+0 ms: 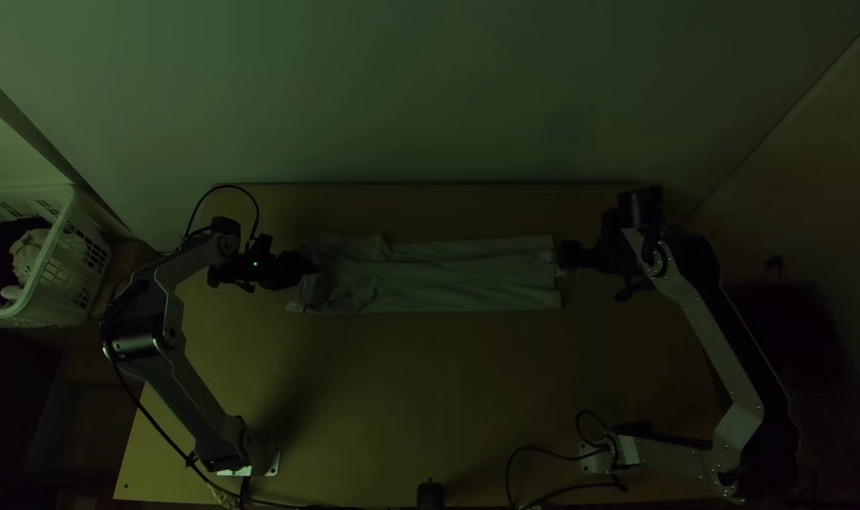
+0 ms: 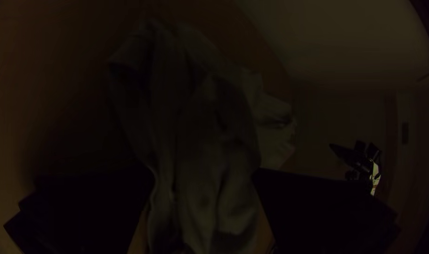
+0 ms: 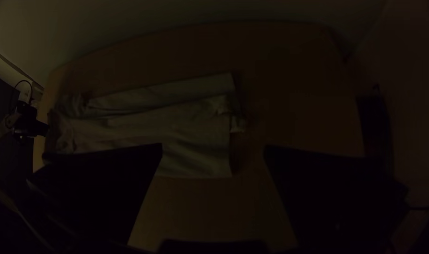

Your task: Fold the t-shirt

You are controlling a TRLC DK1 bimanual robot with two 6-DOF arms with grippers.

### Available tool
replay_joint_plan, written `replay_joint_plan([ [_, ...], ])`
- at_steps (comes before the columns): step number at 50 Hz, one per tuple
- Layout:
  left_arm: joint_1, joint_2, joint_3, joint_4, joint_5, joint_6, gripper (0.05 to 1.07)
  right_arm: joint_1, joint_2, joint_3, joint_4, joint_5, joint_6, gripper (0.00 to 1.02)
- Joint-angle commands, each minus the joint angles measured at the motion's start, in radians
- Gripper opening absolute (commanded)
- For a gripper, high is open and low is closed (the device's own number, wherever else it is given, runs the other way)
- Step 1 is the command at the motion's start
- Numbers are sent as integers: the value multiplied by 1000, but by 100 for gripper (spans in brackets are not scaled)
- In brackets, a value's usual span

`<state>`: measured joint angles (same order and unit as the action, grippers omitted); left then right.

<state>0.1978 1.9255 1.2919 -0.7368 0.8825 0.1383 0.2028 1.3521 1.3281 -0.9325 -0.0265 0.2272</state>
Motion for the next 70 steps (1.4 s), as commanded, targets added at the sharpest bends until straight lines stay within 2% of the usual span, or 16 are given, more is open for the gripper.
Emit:
replay_joint_plan([
  [1, -52, 49, -22, -6, -39, -49, 103, -6, -28, -18, -8, 7, -11, 99],
  [10, -129, 41, -31, 48, -125, -109, 103, -9, -50, -32, -8, 7, -14, 99],
  [22, -250, -6, -71, 143, -333, -230, 103, -14, -73, -64, -6, 7, -20, 99],
  [25, -268, -16, -80, 143, -349, -246, 99, -14, -77, -70, -6, 5, -20, 99],
  [28, -285, -29, -95, 148, -384, -267, 85, -14, -82, -81, -6, 7, -20, 99],
  [35, -304, -82, -138, 191, -459, -296, 8, -14, -88, -102, -6, 5, -20, 99],
  [40, -285, -109, -143, 154, -476, -305, 8, -14, -96, -119, 0, 7, -22, 99],
  [47, -216, -166, -152, 100, -527, -261, 8, -16, -111, -145, 20, 7, -28, 99],
  [70, 244, -186, -48, 14, -582, 24, 8, -106, -154, -221, 75, 5, -83, 99],
])
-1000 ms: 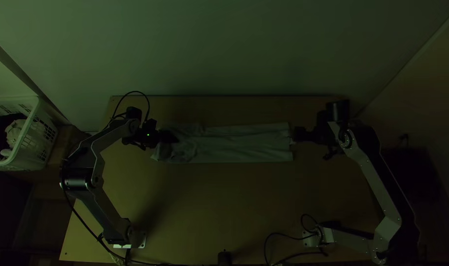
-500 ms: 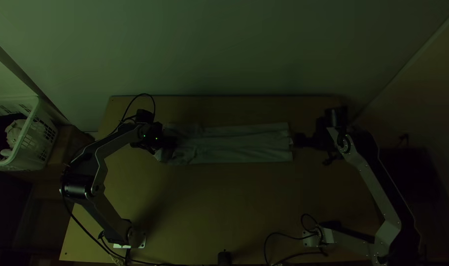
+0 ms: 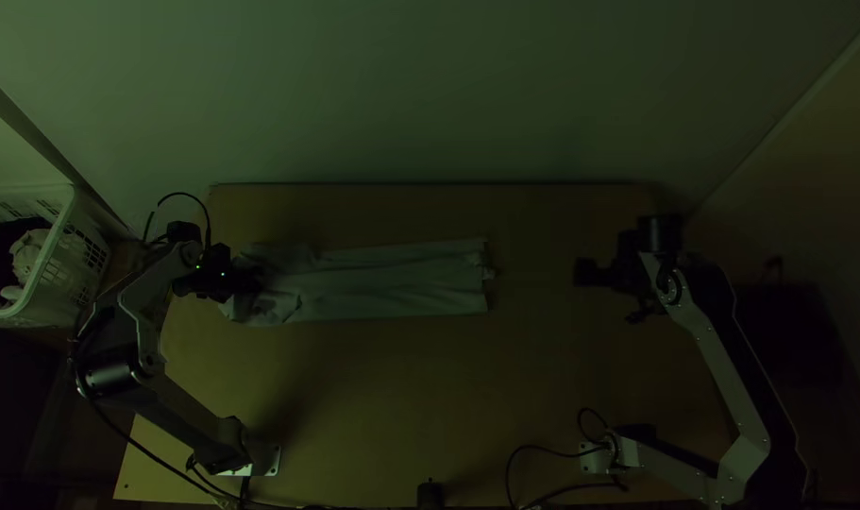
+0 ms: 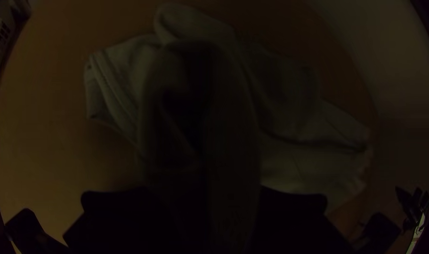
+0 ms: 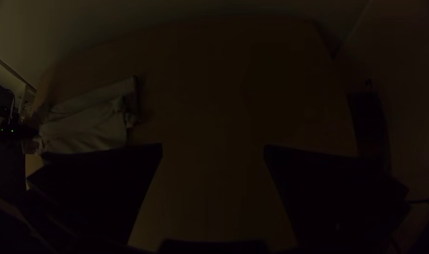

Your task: Fold the t-shirt

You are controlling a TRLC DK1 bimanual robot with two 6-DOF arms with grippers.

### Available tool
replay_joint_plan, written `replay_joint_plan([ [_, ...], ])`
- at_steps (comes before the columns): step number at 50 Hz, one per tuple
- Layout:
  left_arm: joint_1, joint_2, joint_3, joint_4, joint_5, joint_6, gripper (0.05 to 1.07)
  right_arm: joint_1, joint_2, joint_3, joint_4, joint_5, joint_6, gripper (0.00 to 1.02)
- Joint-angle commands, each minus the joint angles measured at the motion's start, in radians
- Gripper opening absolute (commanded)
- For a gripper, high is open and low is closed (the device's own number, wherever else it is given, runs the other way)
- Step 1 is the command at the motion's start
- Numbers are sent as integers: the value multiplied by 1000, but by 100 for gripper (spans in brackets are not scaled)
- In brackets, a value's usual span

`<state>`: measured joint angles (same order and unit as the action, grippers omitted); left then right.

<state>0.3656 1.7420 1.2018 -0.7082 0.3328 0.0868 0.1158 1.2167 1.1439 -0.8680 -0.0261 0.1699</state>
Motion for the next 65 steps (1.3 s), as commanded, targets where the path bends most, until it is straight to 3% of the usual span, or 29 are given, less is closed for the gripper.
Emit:
replay_joint_plan([
  [1, 93, 1, 51, -16, -35, 83, 8, -22, -20, -39, 12, 5, -27, 99],
  [12, 131, -27, 234, -269, -163, 163, 8, -27, -31, -70, 41, 5, -32, 99],
  [24, -8, -133, 343, -459, -169, 137, 8, -27, -43, -88, 50, 5, -32, 99],
  [35, -232, -162, 423, -560, -192, 24, 8, -31, -86, -118, 50, 5, -32, 99],
  [48, -507, -108, 486, -562, -244, -121, 8, -65, -149, -145, 52, 5, -32, 99],
  [65, -692, 142, 743, -634, -268, -223, 8, -110, -221, -202, 52, 5, -35, 99],
])
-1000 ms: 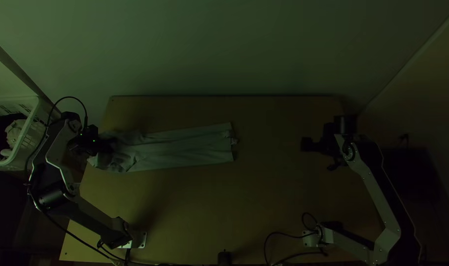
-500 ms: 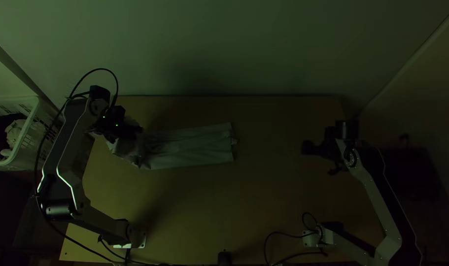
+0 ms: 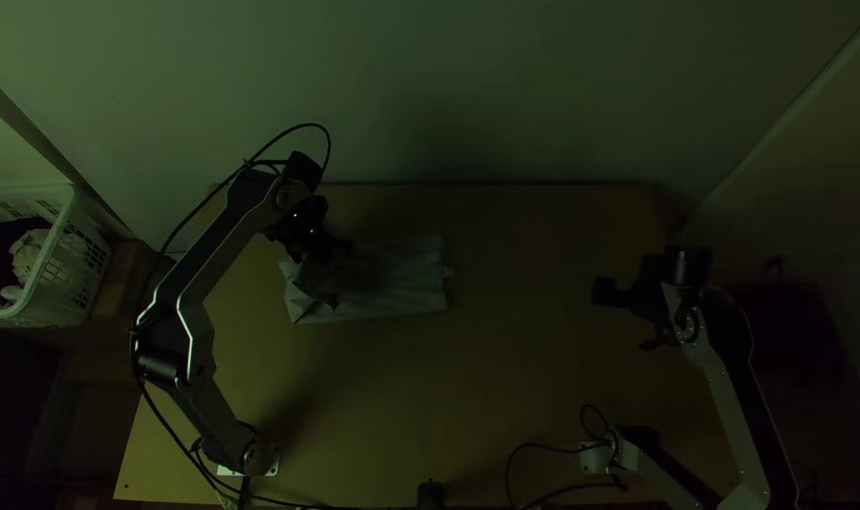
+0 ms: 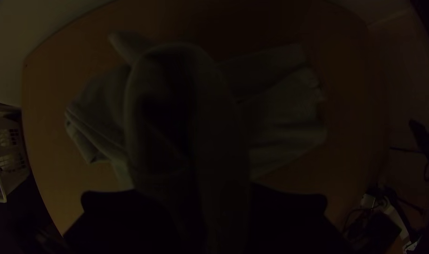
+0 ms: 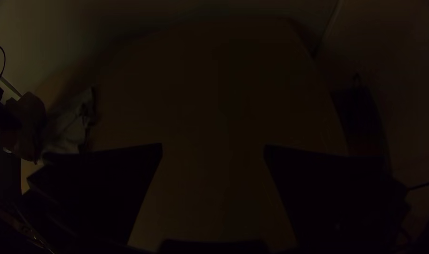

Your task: Fold the t-shirt

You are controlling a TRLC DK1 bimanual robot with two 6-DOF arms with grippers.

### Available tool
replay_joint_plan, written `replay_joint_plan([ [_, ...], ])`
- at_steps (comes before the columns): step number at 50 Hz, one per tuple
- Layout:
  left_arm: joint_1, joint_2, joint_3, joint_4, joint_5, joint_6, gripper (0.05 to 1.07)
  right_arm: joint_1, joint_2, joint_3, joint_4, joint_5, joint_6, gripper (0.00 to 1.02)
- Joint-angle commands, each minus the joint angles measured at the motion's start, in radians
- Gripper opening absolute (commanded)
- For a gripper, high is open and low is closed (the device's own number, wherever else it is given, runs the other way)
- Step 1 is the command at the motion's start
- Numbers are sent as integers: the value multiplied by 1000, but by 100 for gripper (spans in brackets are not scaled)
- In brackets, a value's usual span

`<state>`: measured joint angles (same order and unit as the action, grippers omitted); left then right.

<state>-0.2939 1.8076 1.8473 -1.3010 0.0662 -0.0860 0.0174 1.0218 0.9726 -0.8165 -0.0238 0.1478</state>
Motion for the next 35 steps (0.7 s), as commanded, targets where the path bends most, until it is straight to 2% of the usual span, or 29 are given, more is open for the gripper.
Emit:
replay_joint_plan([
  [1, -40, 90, 115, -46, -2, -57, 8, -13, -32, -34, 0, 2, -13, 99],
  [12, -131, 203, 230, -66, -6, -120, 8, -28, -52, -61, 0, 2, -8, 99],
  [23, -214, 292, 328, -75, -26, -139, 9, -30, -60, -97, 2, 2, -5, 99],
  [24, -218, 300, 342, -75, -26, -141, 12, -30, -62, -100, 2, 2, -4, 99],
  [25, -223, 308, 354, -75, -26, -146, 20, -30, -63, -103, 2, 2, -4, 99],
  [26, -228, 317, 366, -73, -26, -147, 33, -30, -66, -106, 4, 2, -4, 99],
  [28, -243, 329, 385, -73, -26, -147, 66, -30, -69, -114, 4, 2, -4, 99],
  [30, -258, 337, 391, -53, -26, -155, 104, -30, -74, -123, 4, 2, -4, 99],
  [35, -306, 366, 438, 23, -26, -193, 103, -34, -85, -144, 5, 2, -10, 99],
])
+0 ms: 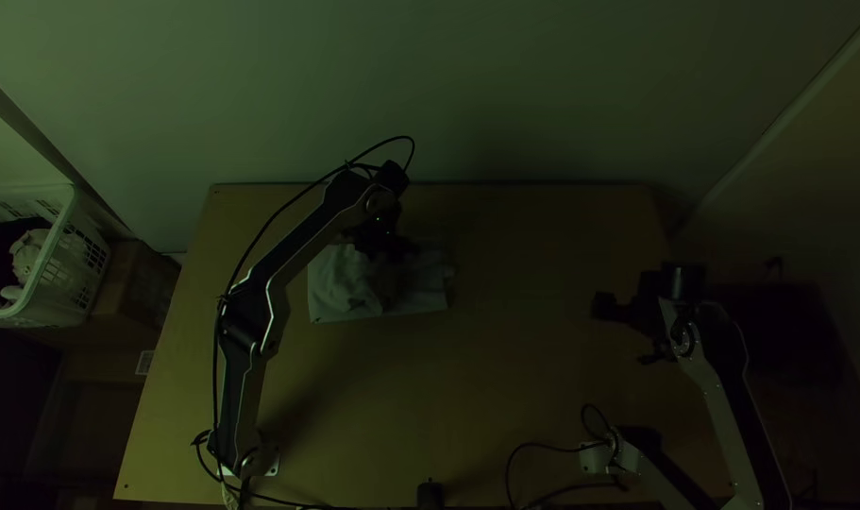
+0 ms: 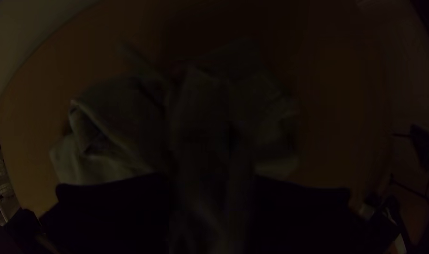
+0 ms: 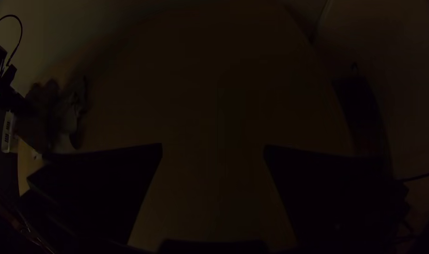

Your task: Fold the t-shirt

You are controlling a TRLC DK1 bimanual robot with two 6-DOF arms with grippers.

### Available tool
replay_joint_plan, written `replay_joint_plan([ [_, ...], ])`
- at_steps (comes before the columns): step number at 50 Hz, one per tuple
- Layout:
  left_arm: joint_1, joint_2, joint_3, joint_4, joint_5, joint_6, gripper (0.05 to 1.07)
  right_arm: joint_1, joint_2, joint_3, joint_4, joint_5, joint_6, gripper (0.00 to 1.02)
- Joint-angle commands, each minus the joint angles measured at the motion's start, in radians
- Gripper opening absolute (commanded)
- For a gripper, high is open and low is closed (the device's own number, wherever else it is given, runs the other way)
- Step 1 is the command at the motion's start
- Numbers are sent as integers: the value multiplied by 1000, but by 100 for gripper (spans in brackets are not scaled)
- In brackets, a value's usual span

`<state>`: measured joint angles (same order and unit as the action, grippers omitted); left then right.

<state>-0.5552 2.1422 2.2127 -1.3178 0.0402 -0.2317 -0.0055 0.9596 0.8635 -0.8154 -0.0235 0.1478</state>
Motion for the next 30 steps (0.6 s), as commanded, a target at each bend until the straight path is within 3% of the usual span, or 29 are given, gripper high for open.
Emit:
replay_joint_plan([
  [1, -57, 35, 79, 66, 0, -54, 103, -13, -24, -40, 5, 2, -10, 99],
  [6, -100, 31, 93, 146, 38, -70, 103, -21, -33, -58, 7, 2, -14, 99],
  [12, -112, 15, 91, 126, 190, -101, 103, -45, -41, -66, 7, 2, -33, 99],
  [30, 63, -93, 39, 51, 135, 19, 103, -70, -44, -50, 7, -3, -63, 99],
])
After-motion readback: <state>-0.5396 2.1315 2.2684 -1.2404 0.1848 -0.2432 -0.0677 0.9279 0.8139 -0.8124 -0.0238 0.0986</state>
